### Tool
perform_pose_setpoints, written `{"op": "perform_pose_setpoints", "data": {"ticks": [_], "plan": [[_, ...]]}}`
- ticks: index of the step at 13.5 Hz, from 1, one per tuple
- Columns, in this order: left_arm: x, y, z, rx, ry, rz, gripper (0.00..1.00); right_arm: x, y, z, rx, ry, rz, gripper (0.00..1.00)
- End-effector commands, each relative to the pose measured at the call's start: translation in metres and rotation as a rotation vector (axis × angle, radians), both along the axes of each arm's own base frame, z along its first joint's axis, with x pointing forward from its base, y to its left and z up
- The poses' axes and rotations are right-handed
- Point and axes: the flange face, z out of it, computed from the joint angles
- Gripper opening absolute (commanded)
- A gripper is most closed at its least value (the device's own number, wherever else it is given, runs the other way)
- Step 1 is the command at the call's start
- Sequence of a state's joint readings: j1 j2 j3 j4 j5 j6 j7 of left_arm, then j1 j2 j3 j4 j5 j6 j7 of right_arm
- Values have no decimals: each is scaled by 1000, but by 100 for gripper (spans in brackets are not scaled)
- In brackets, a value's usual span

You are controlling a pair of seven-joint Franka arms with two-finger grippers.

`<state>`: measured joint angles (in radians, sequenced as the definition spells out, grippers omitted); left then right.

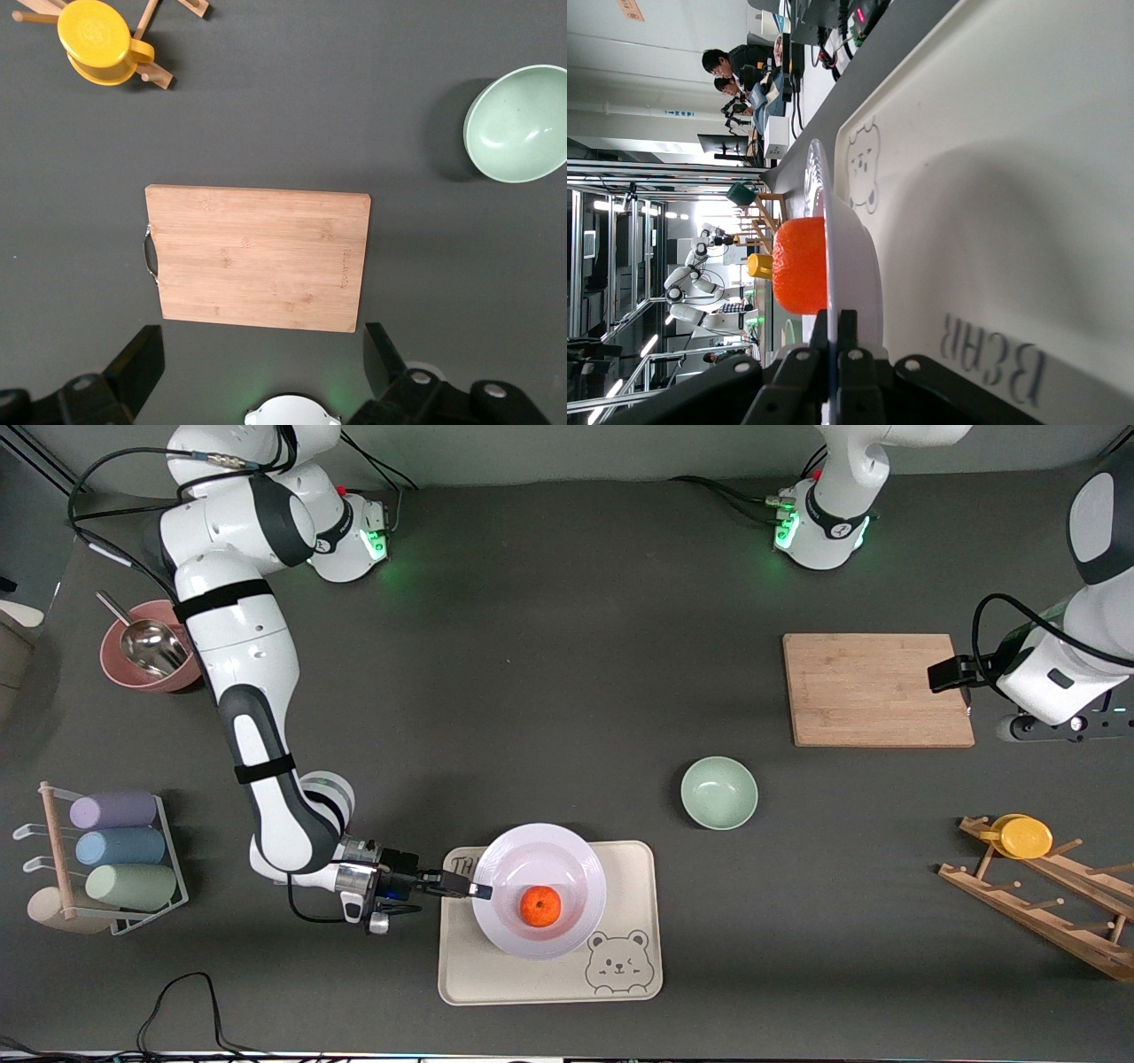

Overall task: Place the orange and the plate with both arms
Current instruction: 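Lower the plate onto the bear tray and open the right gripper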

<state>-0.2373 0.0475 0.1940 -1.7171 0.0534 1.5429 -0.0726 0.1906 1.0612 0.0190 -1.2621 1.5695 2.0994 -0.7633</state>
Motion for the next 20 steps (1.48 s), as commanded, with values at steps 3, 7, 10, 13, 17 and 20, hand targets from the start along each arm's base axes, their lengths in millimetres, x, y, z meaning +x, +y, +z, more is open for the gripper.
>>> {"op": "perform_pose_setpoints", "data": {"ticks": [3, 7, 10, 13, 17, 20], "plan": [[0, -3, 8, 7, 20, 0, 100, 16, 8, -13, 58, -99, -35, 0], [1, -4, 7, 9, 21, 2, 100, 19, 4, -20, 23, -101, -71, 0], [3, -6, 5, 10, 19, 4, 100, 16, 6, -30, 23, -84, -73, 0], [4, -7, 2, 13, 25, 6, 100, 11, 5, -39, 18, -66, -72, 0], [4, -7, 4, 14, 24, 9, 100, 10, 4, -41, 5, -62, -64, 55], [5, -8, 1, 17, 32, 6, 100, 12, 4, -35, -10, -64, -50, 60]]}}
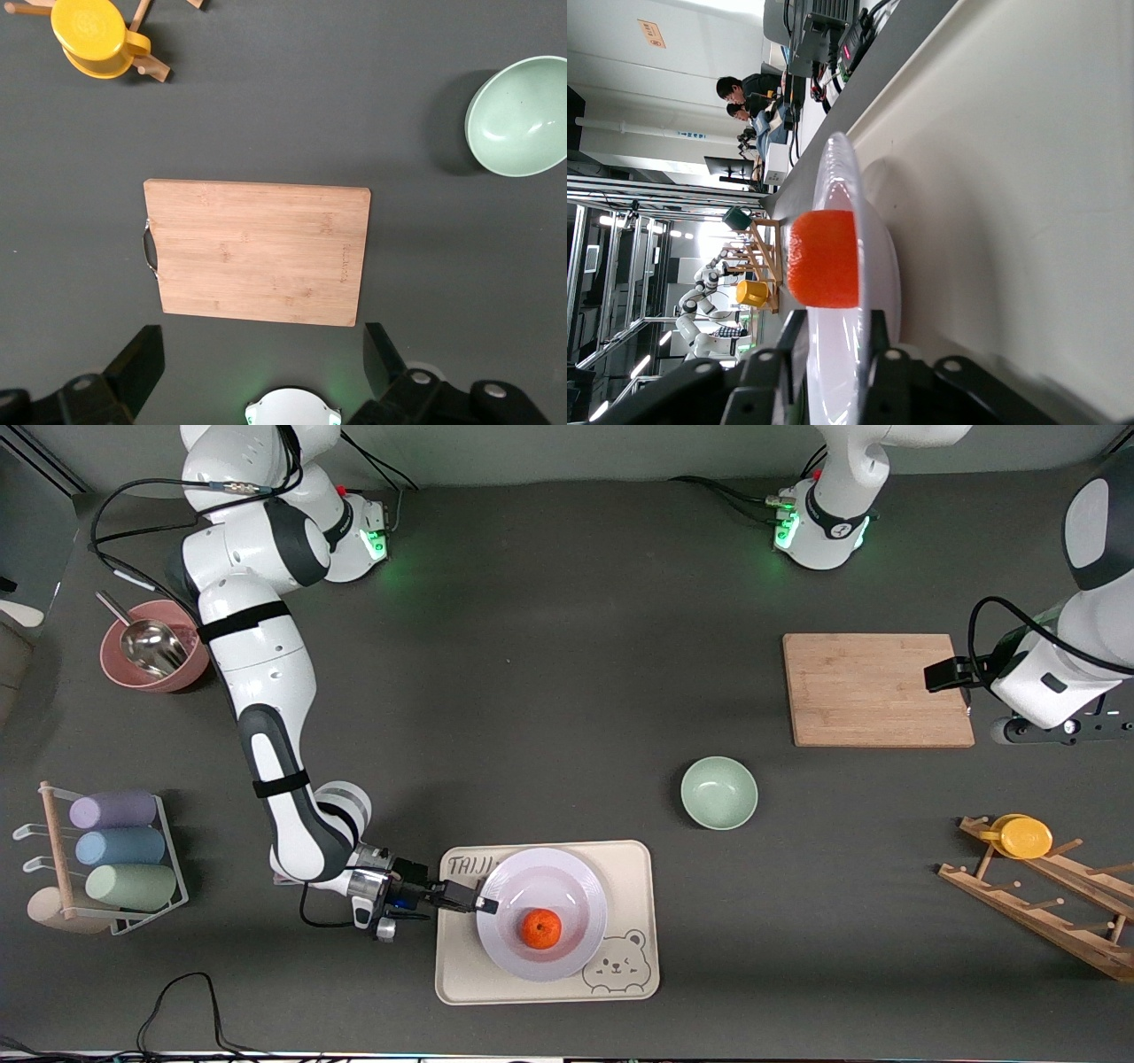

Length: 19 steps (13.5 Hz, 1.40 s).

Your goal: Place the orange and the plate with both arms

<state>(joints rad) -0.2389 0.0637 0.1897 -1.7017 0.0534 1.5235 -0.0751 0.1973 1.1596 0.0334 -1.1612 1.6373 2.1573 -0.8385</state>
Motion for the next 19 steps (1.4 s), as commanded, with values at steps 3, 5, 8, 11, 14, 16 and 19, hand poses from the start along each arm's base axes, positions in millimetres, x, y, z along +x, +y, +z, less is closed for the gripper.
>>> {"op": "perform_pose_setpoints", "data": {"ticks": [3, 5, 8, 11, 14, 16, 19], "plan": [[2, -5, 4, 12, 14, 7, 100, 10, -6, 21, -69, 54, 32, 62], [1, -3, 6, 10, 9, 11, 100, 14, -8, 39, -78, 89, 26, 63], [-2, -5, 17, 11, -12, 38, 100, 19, -9, 60, -98, 124, 19, 63], [-12, -10, 44, 0, -64, 40, 100, 18, -28, 83, -279, 165, 74, 68], [-29, -8, 70, -17, -108, 38, 100, 14, -53, 106, -420, 171, 114, 77], [-57, -2, 79, -33, -132, 39, 100, 5, -70, 138, -553, 183, 156, 79], [-73, 7, 96, -43, -159, 48, 100, -12, -96, 217, -765, 252, 268, 97]]}}
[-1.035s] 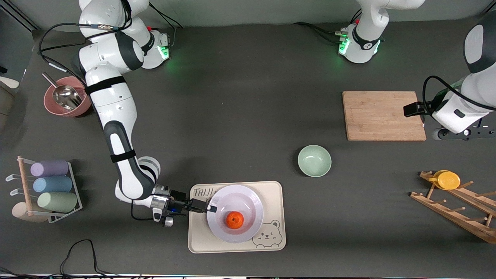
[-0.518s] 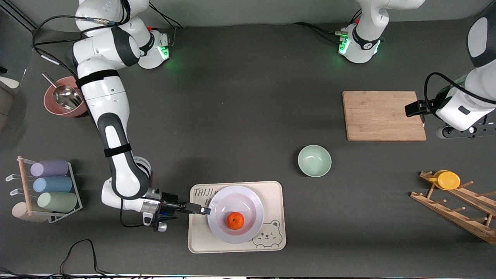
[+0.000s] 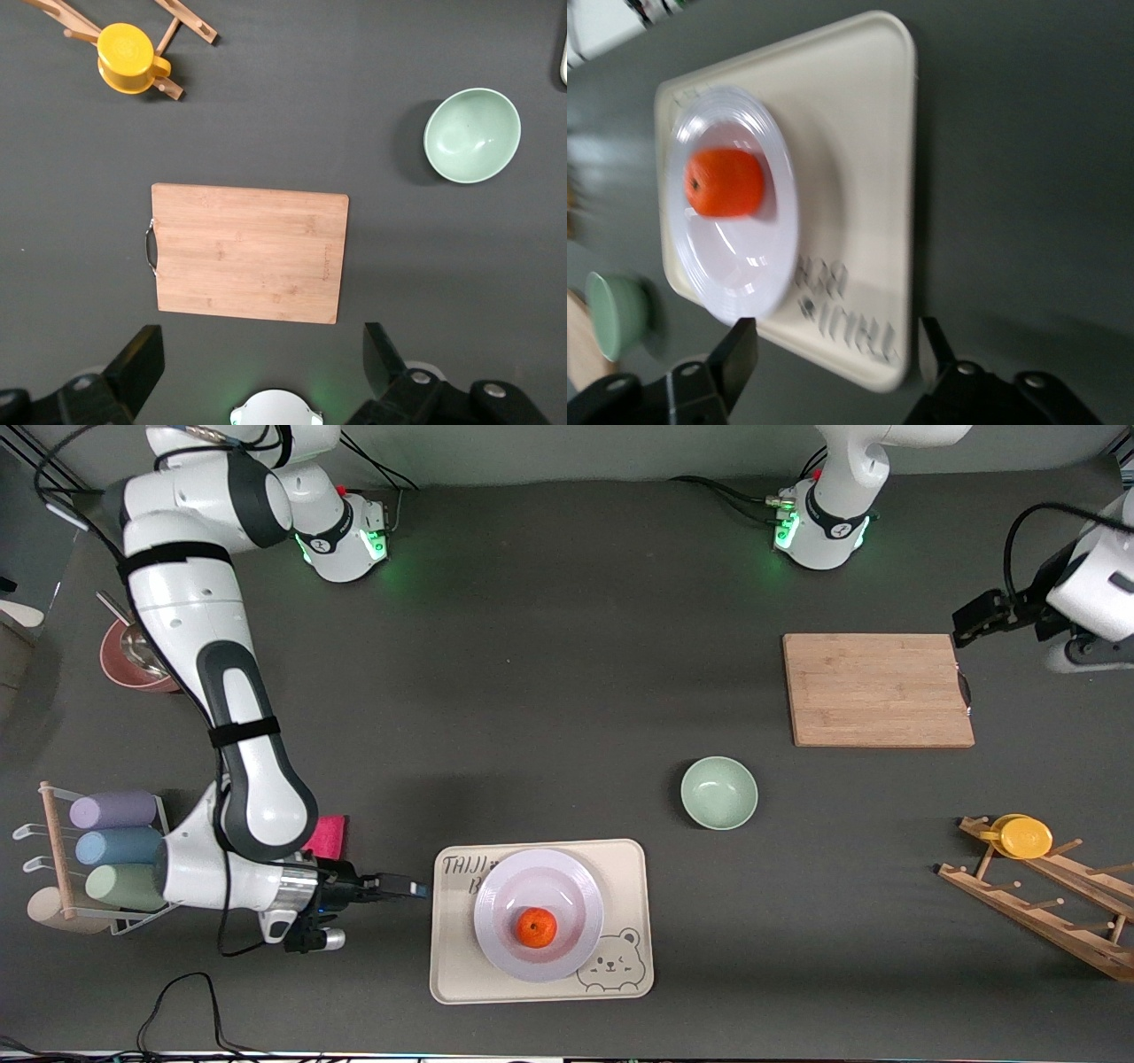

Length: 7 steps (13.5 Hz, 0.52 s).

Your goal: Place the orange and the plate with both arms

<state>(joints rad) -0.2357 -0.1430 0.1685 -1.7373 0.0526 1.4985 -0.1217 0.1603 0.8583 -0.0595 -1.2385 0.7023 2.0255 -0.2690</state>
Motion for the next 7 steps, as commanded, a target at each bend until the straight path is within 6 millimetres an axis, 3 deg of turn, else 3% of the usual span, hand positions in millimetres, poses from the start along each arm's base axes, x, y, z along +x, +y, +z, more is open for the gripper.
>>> {"op": "perform_pose_setpoints", "data": {"ticks": [1, 4, 7], "plan": [[-20, 10, 10, -3, -17, 32, 100, -31, -30, 87, -145, 83, 48, 100], [-17, 10, 19, 14, -33, 56, 100, -59, -76, 157, -233, 164, 101, 100], [-14, 18, 26, 25, -43, 71, 100, -89, -115, 248, -436, 113, 118, 100]]}}
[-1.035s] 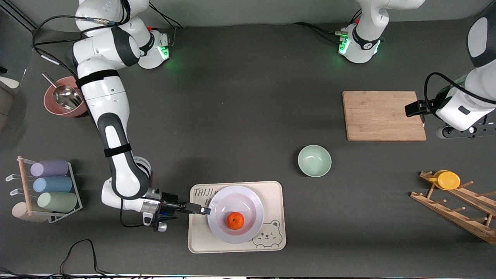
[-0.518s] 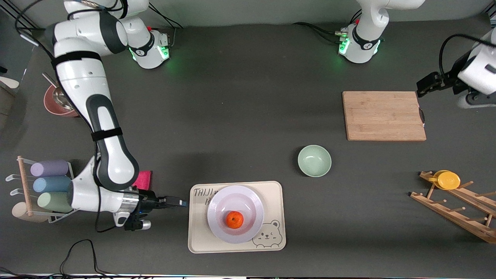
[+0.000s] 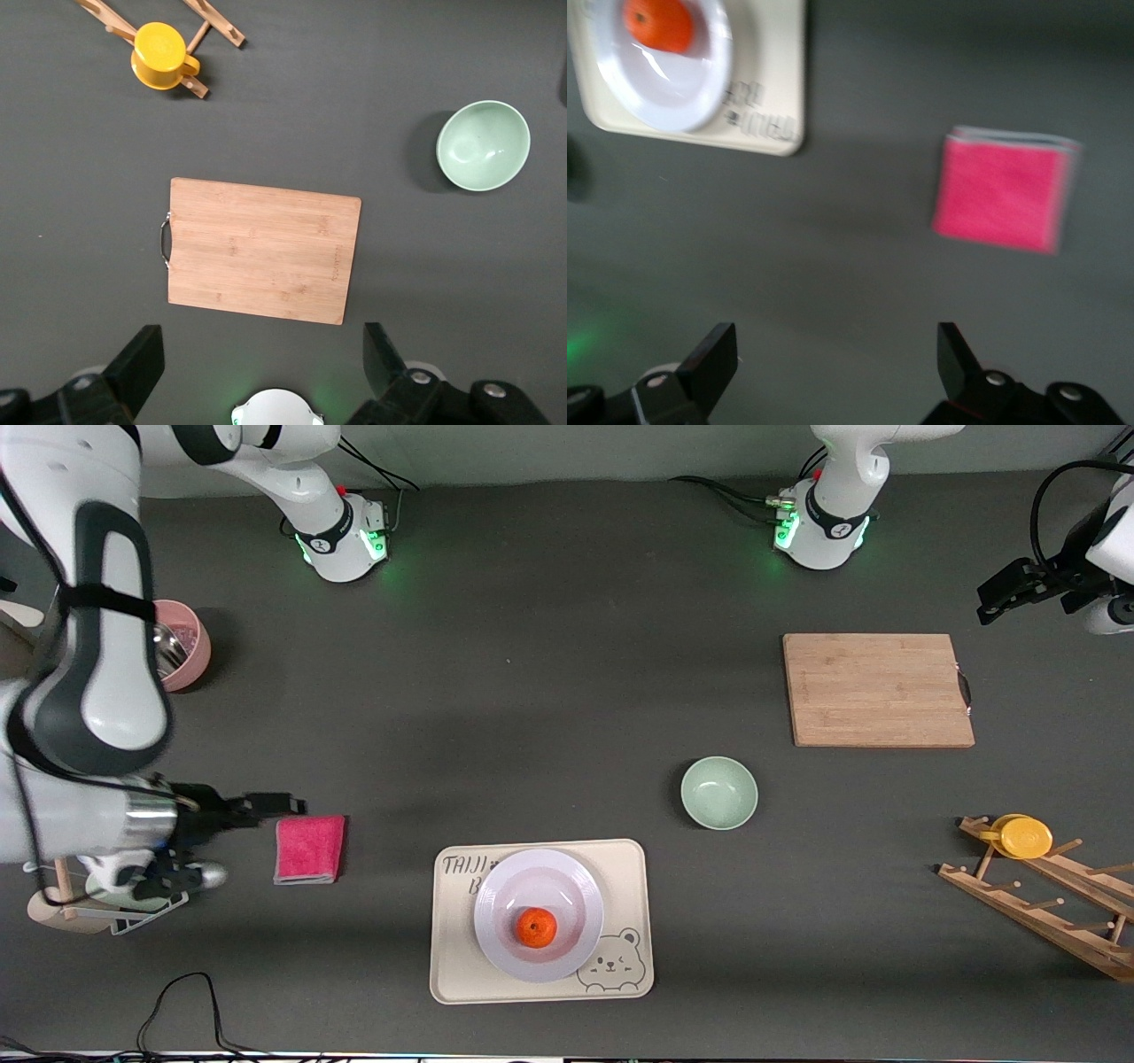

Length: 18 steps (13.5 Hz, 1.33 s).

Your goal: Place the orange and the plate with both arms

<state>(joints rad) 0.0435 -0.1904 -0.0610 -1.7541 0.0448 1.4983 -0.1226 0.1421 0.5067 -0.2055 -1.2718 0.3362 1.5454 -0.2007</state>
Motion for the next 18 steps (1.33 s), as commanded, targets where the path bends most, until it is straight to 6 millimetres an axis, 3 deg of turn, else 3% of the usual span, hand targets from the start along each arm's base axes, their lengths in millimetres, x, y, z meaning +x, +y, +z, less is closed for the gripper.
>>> {"op": "perform_pose_setpoints", "data": {"ticks": [1, 5, 7, 8, 11, 14, 18], "plan": [[2, 1, 9, 1, -9, 16, 100, -37, -20, 77, -167, -64, 15, 100], [16, -6, 8, 36, -12, -9, 100, -85, -37, 141, -231, -111, -106, 100], [30, -7, 5, 34, -11, -6, 100, -105, -46, 154, -221, -103, -133, 100], [38, -7, 6, 33, -12, -15, 100, -113, -48, 156, -230, -96, -135, 100], [30, 10, 44, 13, -8, 14, 100, -119, -44, 149, -280, -89, -119, 100], [51, 2, 14, 26, 45, -17, 100, -109, -44, 139, -279, -127, -125, 100], [55, 4, 3, 29, 67, -6, 100, -111, -51, 146, -282, -139, -129, 100]]}}
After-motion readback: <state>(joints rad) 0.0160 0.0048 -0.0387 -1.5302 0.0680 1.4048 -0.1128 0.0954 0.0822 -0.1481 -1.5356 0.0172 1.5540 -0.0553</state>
